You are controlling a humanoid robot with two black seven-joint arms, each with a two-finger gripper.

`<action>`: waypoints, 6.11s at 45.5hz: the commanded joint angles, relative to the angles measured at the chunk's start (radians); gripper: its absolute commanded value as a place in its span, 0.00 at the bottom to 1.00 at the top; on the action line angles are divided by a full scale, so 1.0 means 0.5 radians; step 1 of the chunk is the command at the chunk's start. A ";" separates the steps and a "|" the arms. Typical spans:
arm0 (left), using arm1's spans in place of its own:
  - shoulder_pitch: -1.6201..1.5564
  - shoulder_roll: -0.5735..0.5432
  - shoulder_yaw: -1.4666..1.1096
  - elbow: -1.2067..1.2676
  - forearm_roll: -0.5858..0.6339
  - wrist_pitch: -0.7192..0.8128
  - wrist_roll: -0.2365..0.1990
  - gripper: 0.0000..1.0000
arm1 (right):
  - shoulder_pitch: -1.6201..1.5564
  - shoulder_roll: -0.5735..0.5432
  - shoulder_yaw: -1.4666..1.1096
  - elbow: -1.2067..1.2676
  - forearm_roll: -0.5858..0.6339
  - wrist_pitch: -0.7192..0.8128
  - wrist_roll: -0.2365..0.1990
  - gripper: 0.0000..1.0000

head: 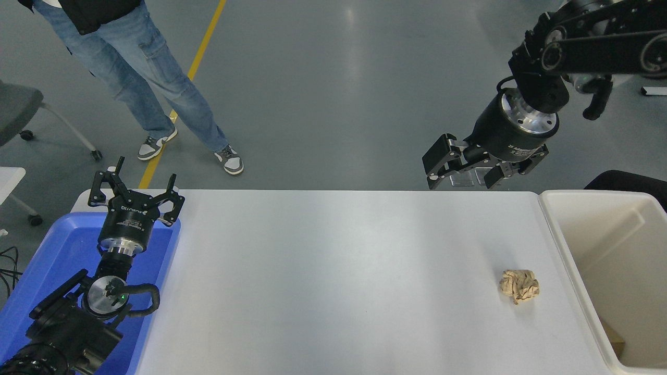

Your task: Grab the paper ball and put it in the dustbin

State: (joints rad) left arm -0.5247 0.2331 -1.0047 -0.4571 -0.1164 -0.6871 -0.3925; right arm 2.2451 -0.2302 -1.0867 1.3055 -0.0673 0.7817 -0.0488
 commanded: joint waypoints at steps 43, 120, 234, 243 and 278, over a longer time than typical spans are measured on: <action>0.000 0.000 0.000 0.000 0.000 0.003 -0.003 1.00 | -1.658 -0.432 0.440 -0.733 -1.148 -0.428 0.021 1.00; 0.000 0.000 0.000 0.000 0.003 0.000 0.000 1.00 | 0.004 -0.761 -0.078 0.015 -1.086 -0.119 0.070 0.00; -0.006 0.000 0.000 0.000 0.006 -0.012 0.006 1.00 | -2.469 -0.944 1.275 -1.410 -1.282 -1.057 0.193 1.00; -0.006 0.000 0.000 0.000 0.006 -0.016 0.006 1.00 | -1.473 -1.080 0.493 -0.648 -1.323 -0.908 0.193 1.00; 0.000 0.000 0.000 0.000 0.000 -0.003 0.000 1.00 | 0.201 0.092 -0.413 0.267 -0.013 0.007 0.193 1.00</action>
State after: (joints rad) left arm -0.5248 0.2331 -1.0047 -0.4572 -0.1154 -0.6905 -0.3922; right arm 2.2476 -0.3253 -1.1927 1.4025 -0.1614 0.7623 0.0475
